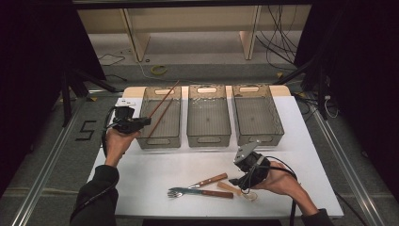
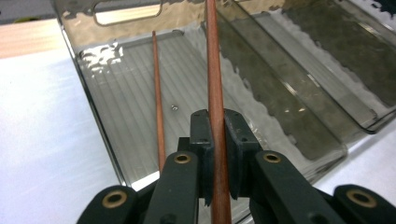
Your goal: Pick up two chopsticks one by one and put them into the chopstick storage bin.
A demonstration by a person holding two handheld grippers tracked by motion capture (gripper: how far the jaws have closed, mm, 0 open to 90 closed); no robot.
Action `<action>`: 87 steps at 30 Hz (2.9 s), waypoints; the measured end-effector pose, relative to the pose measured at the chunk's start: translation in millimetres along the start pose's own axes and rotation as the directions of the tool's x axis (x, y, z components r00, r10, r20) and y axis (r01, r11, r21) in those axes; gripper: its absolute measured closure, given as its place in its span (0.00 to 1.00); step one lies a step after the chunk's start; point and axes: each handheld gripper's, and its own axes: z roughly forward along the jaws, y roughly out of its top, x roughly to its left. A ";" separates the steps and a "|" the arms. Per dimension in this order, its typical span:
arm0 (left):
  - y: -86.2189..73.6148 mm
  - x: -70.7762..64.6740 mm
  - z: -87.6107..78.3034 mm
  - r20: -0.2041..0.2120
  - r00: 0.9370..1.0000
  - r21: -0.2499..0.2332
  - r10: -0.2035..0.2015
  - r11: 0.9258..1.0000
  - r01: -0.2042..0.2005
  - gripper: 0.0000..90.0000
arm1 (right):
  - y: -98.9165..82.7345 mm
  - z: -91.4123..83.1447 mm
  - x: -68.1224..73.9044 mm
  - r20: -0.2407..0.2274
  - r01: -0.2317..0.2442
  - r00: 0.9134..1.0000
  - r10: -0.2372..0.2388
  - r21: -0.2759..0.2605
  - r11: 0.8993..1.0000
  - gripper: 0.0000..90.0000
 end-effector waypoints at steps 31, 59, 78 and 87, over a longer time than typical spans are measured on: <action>2.7 3.1 16.2 -0.068 0.994 0.061 -0.085 0.994 0.089 0.61 | -1.0 -0.2 -0.2 -0.014 -0.008 1.000 0.008 -0.001 1.000 0.40; -35.6 -68.7 -22.8 0.278 0.952 -0.094 0.126 0.990 -0.103 0.23 | 3.9 8.5 6.2 -0.020 -0.003 1.000 0.003 0.011 1.000 0.40; -64.9 -84.2 -21.8 0.326 0.934 -0.120 0.146 0.986 -0.113 0.20 | 5.5 14.4 7.3 -0.025 -0.015 1.000 0.016 0.031 0.999 0.42; -72.7 -88.9 -23.8 0.343 0.925 -0.120 0.165 0.984 -0.131 0.20 | 6.0 17.8 8.8 -0.031 -0.012 0.999 0.014 0.043 0.999 0.42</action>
